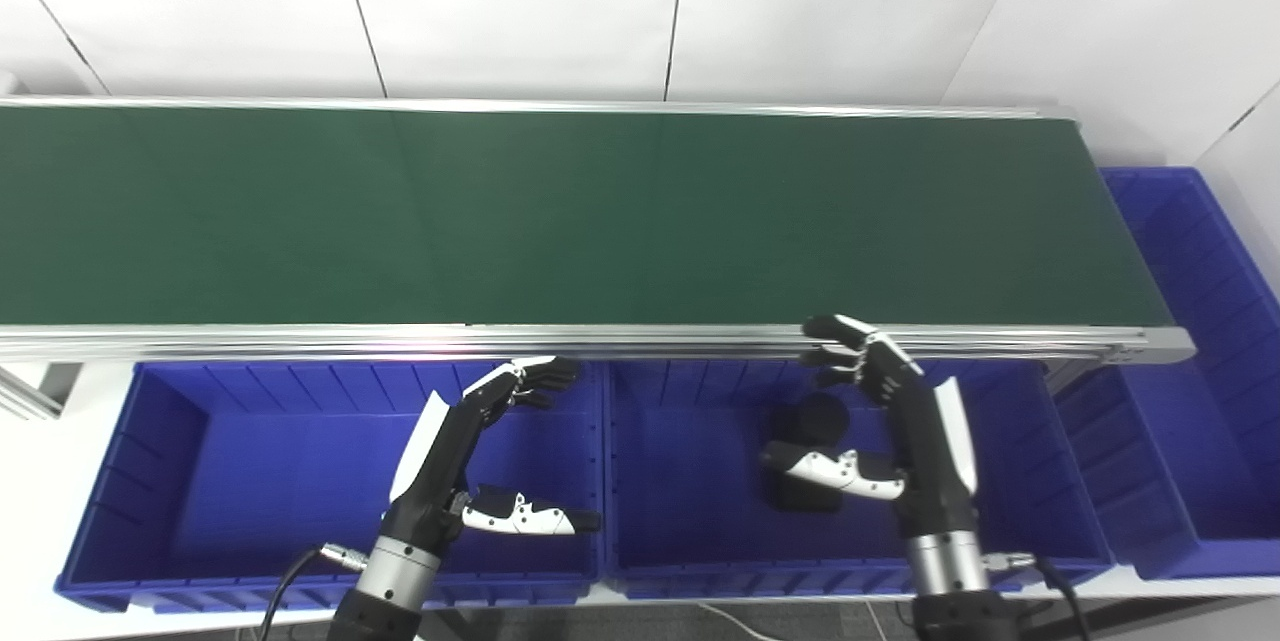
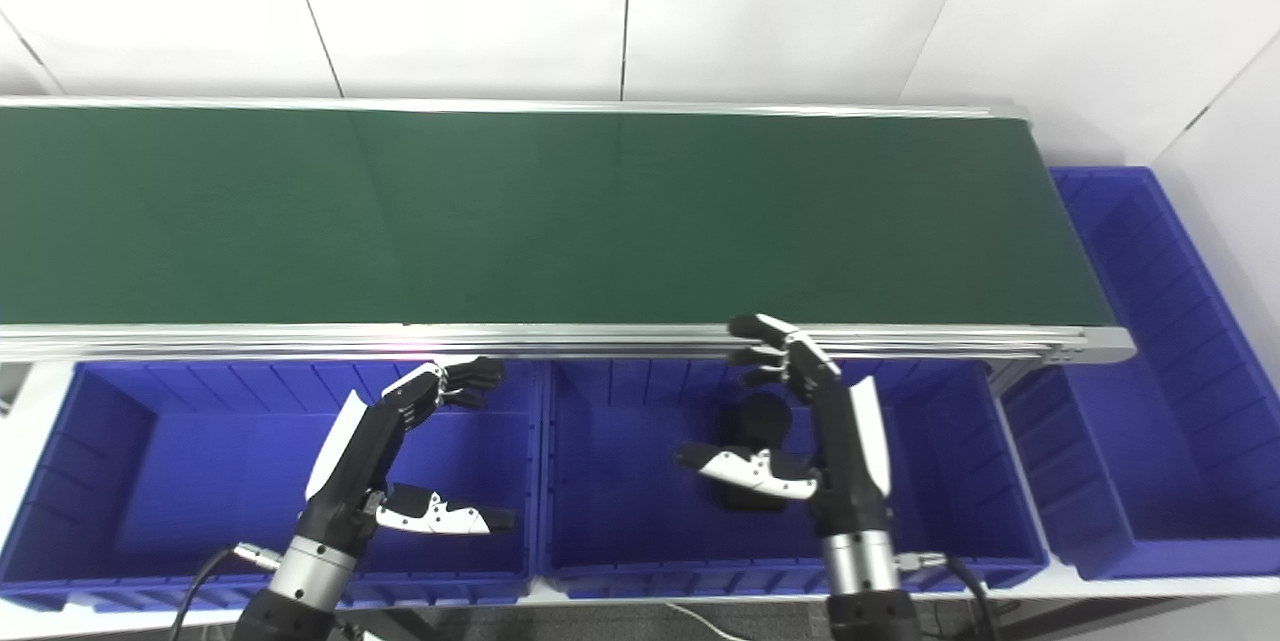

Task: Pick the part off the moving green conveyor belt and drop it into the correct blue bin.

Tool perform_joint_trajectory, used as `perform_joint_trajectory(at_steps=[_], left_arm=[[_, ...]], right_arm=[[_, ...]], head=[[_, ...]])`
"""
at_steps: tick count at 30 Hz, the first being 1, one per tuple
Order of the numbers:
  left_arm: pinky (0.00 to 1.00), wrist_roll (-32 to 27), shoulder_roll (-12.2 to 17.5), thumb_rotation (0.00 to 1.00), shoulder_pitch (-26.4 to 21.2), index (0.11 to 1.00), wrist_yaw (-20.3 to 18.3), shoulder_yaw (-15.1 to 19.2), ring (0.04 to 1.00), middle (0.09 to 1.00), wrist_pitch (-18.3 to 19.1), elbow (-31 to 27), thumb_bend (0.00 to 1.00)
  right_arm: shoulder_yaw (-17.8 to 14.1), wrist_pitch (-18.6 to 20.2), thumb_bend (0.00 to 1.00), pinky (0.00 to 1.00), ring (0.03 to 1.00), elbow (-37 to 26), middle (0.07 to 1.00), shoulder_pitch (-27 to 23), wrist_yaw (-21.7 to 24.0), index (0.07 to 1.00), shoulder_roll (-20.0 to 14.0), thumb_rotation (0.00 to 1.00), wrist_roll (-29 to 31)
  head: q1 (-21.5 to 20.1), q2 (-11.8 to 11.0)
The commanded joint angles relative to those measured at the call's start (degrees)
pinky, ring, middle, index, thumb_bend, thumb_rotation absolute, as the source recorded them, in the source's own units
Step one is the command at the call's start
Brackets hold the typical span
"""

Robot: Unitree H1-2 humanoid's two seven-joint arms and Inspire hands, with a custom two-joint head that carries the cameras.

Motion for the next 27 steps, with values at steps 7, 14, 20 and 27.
perform_joint_trajectory(at_steps=[7, 14, 20, 27], left_arm=[[0.66, 0.3, 0.0, 0.11, -1.0, 0.717, 2.0, -0.8, 0.722, 0.737, -1.4, -0.9, 0.97], [0.65, 0.8, 0.1, 0.1, -1.4, 0.714, 3.3, -1.9, 0.717, 0.731, -1.4, -0.3, 0.97], [0.65, 1.7, 0.5, 0.1, -1.8, 0.708, 4.7, -2.7, 0.711, 0.73, -1.4, 0.1, 0.97], [0.64, 1.5, 1.1, 0.11, -2.2, 0.706, 5.7, -3.6, 0.708, 0.728, -1.4, 0.7, 0.97]], right_arm=[[0.8, -2.9, 0.99, 0.55, 0.64, 0.9, 0.731, -0.3, 0.2, 0.712, 0.5, 0.29, -1.2], [2.2, -1.9, 0.98, 0.58, 0.667, 2.3, 0.759, -0.9, 1.8, 0.725, -0.6, 0.32, -2.0], [4.7, -0.3, 0.98, 0.58, 0.706, 3.9, 0.784, -1.9, 5.0, 0.742, -1.3, 0.3, -0.9], [7.5, 0.5, 1.0, 0.67, 0.775, 6.2, 0.845, -2.9, 9.2, 0.781, -1.6, 0.28, 1.7]], head=[[0.9, -0.5], [2.4, -0.9], [2.8, -1.2], [3.2, -1.5]])
